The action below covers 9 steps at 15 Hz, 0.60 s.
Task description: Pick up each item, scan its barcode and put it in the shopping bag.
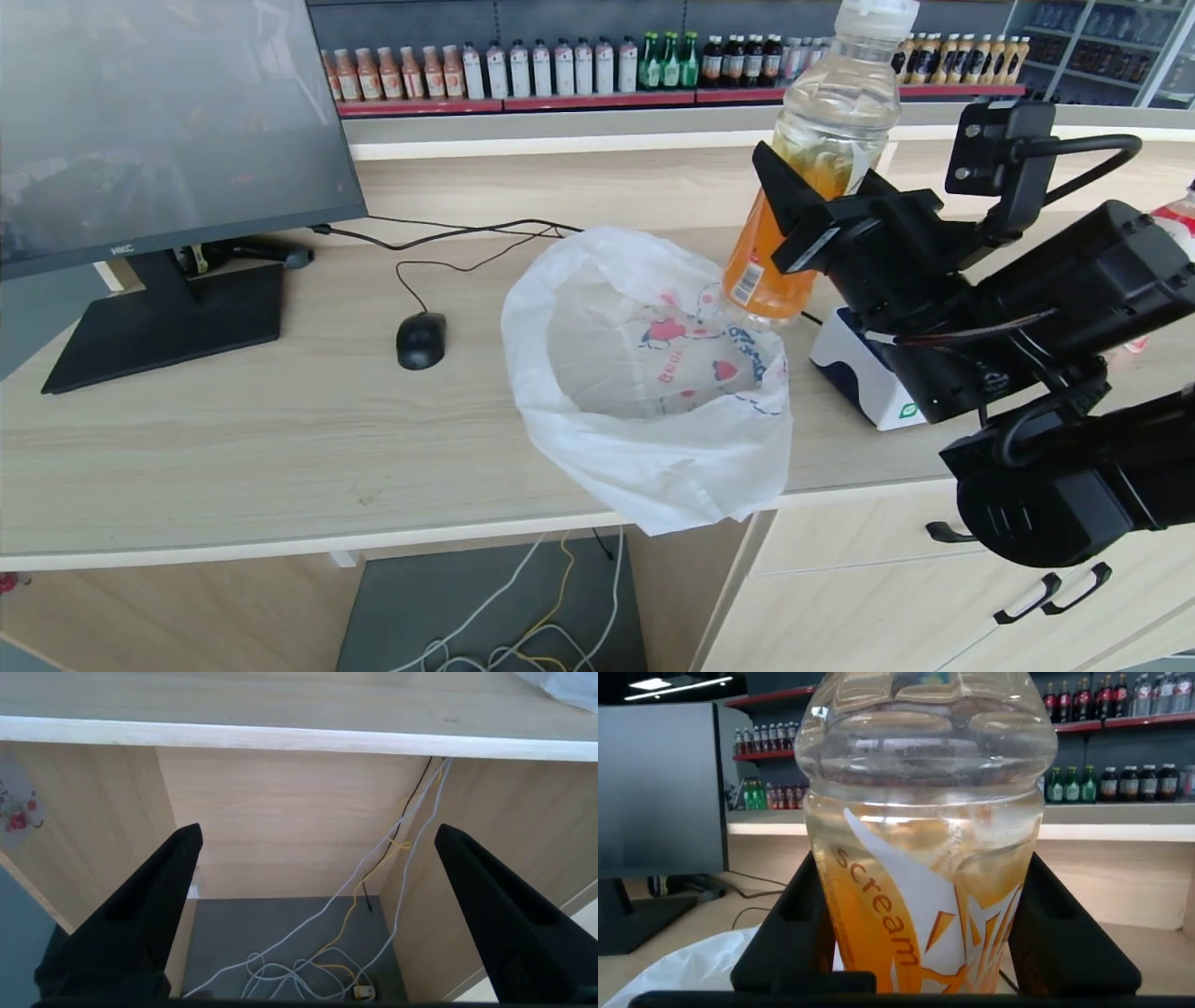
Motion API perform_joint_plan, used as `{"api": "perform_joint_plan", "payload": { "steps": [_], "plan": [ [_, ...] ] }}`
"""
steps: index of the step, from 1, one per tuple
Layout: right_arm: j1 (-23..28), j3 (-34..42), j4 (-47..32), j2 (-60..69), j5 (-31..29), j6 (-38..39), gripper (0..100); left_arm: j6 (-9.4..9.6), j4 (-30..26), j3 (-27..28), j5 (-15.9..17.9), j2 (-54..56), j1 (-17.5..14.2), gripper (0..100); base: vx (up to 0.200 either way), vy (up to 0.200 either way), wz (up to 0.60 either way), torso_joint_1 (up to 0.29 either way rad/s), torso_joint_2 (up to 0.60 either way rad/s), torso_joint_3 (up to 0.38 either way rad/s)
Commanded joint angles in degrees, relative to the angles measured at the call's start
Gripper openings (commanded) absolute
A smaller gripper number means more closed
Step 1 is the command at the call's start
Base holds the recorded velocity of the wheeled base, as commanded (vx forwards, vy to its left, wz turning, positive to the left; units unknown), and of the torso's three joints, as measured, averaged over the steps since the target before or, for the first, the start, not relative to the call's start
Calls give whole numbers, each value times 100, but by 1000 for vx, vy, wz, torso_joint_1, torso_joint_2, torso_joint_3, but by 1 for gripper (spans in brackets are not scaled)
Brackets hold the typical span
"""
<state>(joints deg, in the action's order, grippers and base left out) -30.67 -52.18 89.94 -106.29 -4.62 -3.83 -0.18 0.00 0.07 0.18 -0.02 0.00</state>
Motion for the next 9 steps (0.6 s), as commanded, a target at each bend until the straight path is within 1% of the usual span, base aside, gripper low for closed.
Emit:
{"api": "perform_joint_plan", "payload": {
  "steps": [1, 4, 7, 9],
  "plan": [
    [-9, -12, 6, -50, -21, -22, 0, 9, 0, -7, -1, 2, 0, 100, 0, 0, 0, 0, 0, 0],
    [-44, -29, 6, -155, -74, -109, 0, 9, 0, -7, -1, 2, 0, 100, 0, 0, 0, 0, 0, 0],
    [-158, -258, 6, -357, -83, -171, 0, 9, 0, -7, -1, 2, 0, 100, 0, 0, 0, 0, 0, 0],
    [-317, -416, -240, -436, -83, -189, 0, 9, 0, -7, -1, 2, 0, 100, 0, 0, 0, 0, 0, 0]
  ]
}}
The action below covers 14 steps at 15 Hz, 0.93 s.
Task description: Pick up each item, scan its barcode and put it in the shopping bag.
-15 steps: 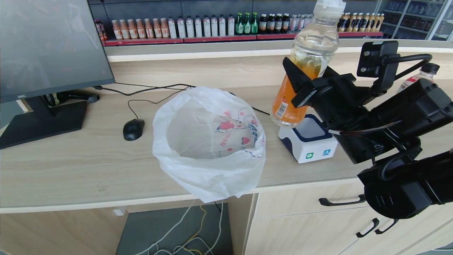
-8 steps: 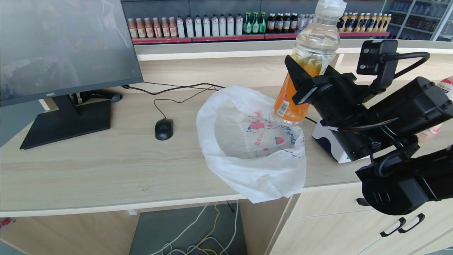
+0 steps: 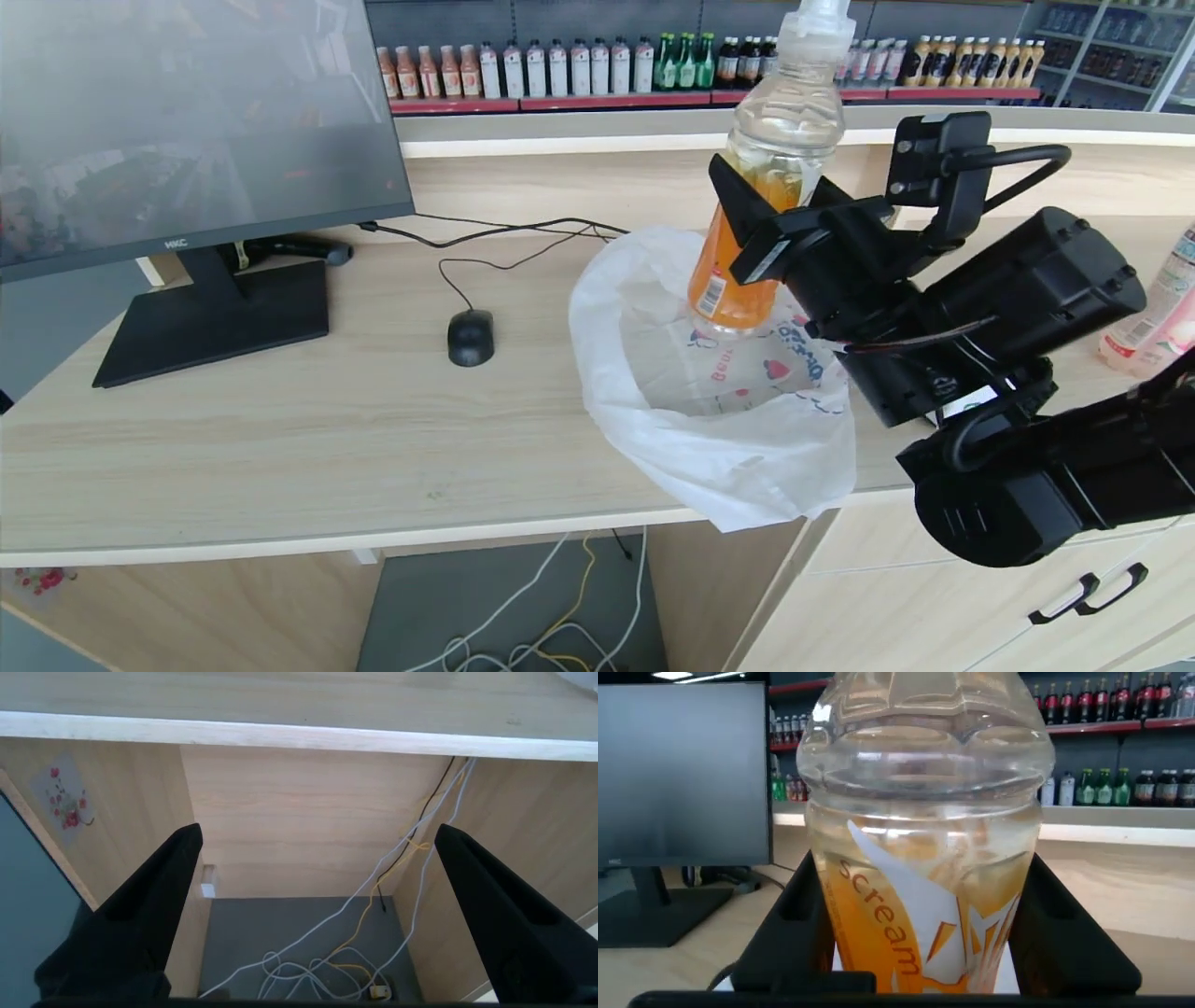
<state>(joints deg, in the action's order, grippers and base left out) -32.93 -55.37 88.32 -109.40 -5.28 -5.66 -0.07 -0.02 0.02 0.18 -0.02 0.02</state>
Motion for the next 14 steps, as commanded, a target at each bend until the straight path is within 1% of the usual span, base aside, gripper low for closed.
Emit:
{"api": "perform_joint_plan", "payload": {
  "steps": [1, 6, 11, 14],
  "plan": [
    [-135, -167, -192, -152, -26, -6, 0, -1, 2, -2, -1, 2, -2, 100, 0, 0, 0, 0, 0, 0],
    [-144, -686, -307, -741, -17, -23, 0, -1, 2, -2, -1, 2, -2, 100, 0, 0, 0, 0, 0, 0],
    [-249, -993, -386, -1110, -17, -14, 0, -1, 2, -2, -1, 2, -2, 100, 0, 0, 0, 0, 0, 0],
    [-249, -1028, -386, -1207, -17, -6, 0, -1, 2, 6, -1, 2, -2, 100, 0, 0, 0, 0, 0, 0]
  ]
}}
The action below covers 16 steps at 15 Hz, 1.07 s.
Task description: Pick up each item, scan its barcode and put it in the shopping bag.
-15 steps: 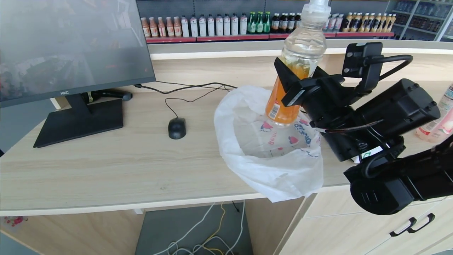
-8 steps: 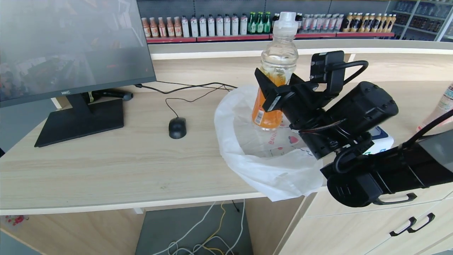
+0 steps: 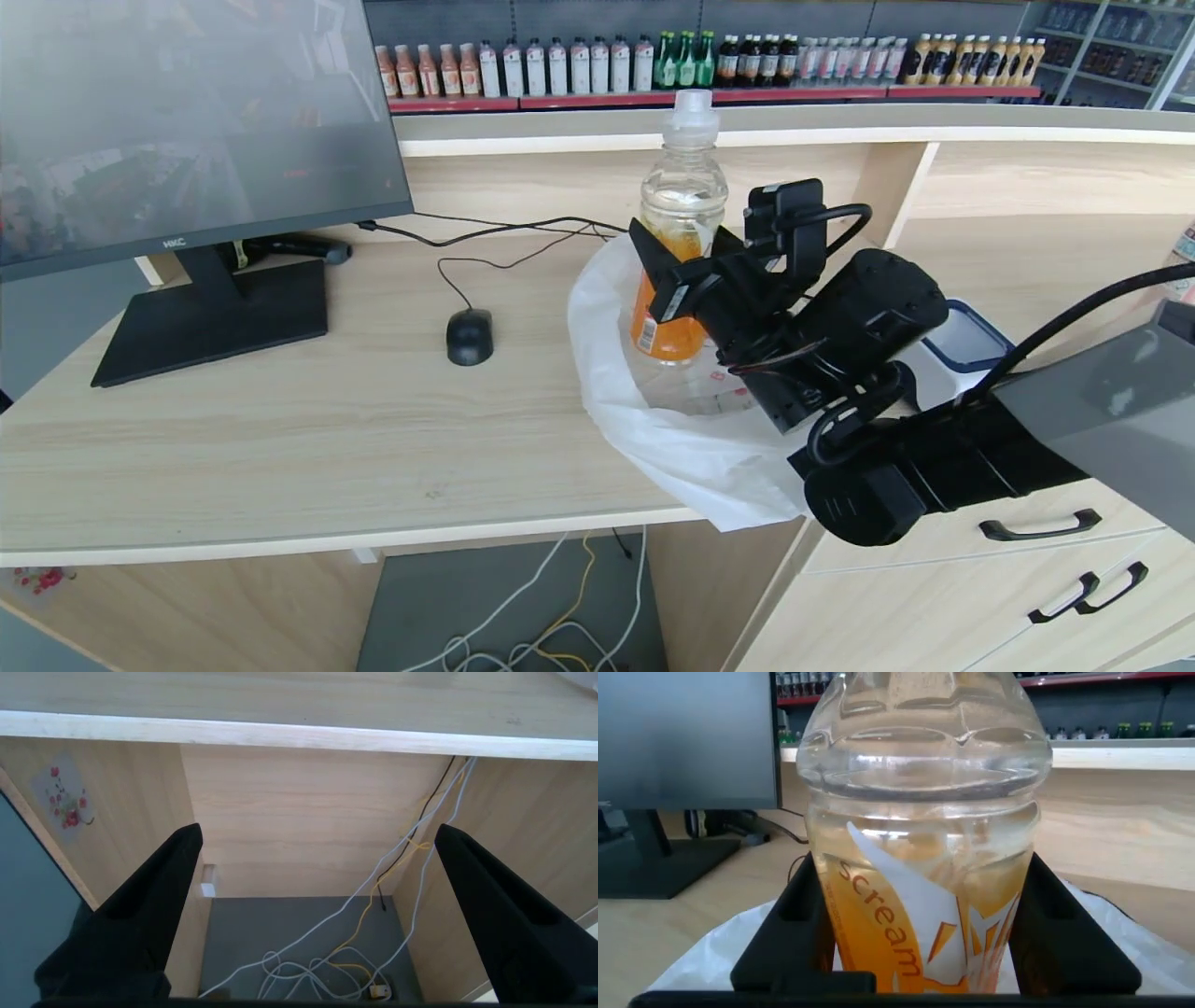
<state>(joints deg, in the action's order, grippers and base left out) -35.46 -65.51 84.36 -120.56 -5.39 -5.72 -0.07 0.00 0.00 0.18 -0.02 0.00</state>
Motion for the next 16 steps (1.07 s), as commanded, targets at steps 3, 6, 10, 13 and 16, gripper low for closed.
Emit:
{"api": "perform_joint_plan", "payload": {
  "steps": [3, 6, 10, 13, 16],
  "plan": [
    [4, -14, 19, -178, -15, 9, 0, -1, 0, 0, -1, 2, 0, 100, 0, 0, 0, 0, 0, 0],
    [13, 3, 28, -213, -15, 18, 0, -1, 0, 9, -1, 2, 0, 100, 0, 0, 0, 0, 0, 0],
    [13, 30, 46, -266, -156, 44, 0, -1, 0, 0, -1, 2, 0, 100, 0, 0, 0, 0, 0, 0],
    [4, 30, 54, -301, -569, 255, 0, -10, 0, 0, -1, 2, 0, 100, 0, 0, 0, 0, 0, 0],
    [-5, 47, 54, -327, -569, 264, 0, -1, 0, 0, -1, 2, 0, 100, 0, 0, 0, 0, 0, 0]
  ]
}}
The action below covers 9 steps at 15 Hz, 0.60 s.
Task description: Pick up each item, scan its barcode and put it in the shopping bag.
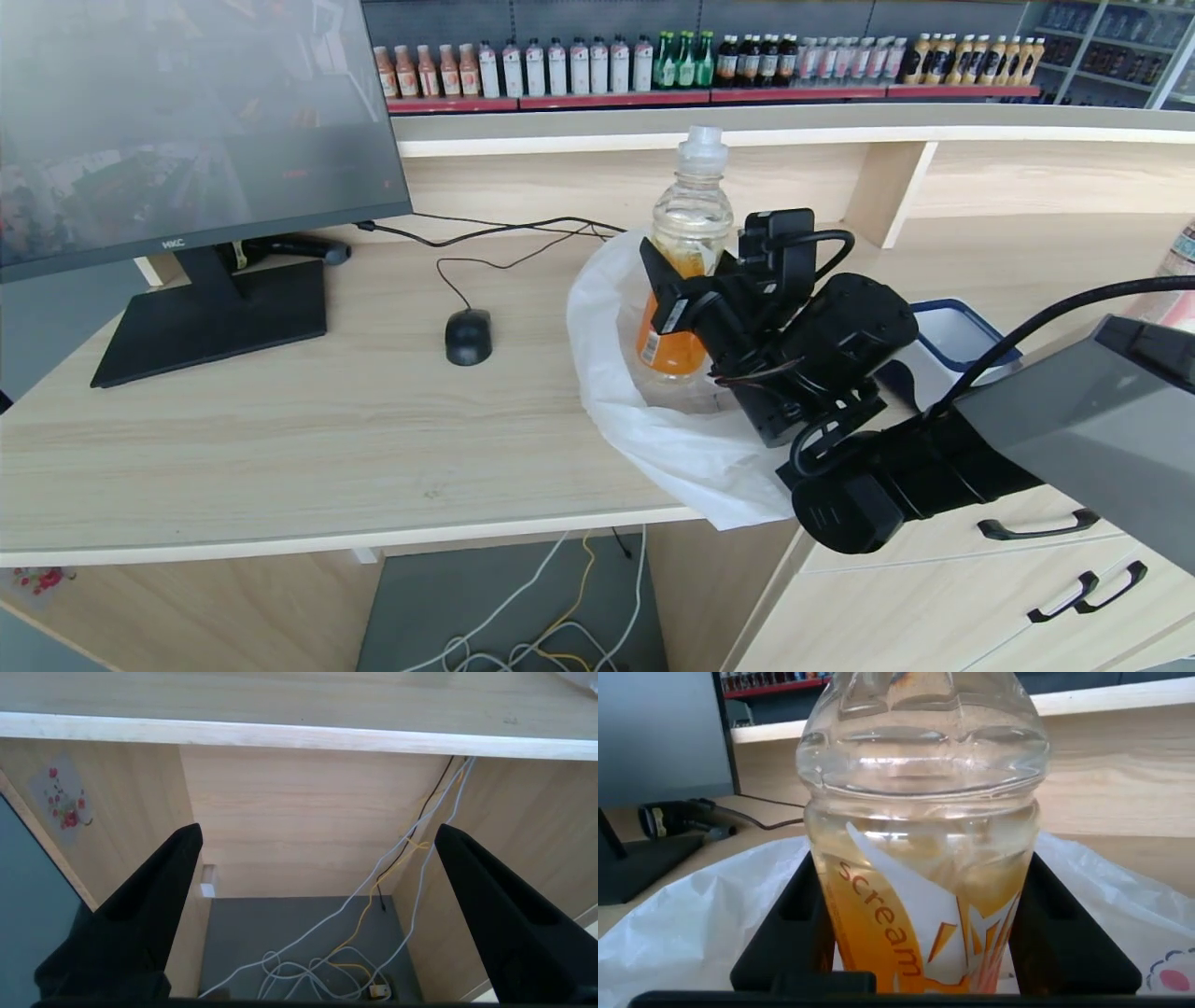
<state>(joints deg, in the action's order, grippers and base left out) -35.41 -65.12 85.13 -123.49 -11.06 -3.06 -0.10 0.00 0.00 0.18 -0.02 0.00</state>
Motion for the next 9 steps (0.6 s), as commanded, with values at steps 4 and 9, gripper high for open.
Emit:
{"api": "perform_joint_plan", "payload": {
  "steps": [4, 9],
  "plan": [
    [-18, 8, -5, -105, -2, -2, 0, 1, 0, 0, -1, 2, 0, 100, 0, 0, 0, 0, 0, 0],
    [-115, 246, 92, -114, -2, -2, 0, -8, 0, 0, -1, 2, 0, 100, 0, 0, 0, 0, 0, 0]
  ]
}}
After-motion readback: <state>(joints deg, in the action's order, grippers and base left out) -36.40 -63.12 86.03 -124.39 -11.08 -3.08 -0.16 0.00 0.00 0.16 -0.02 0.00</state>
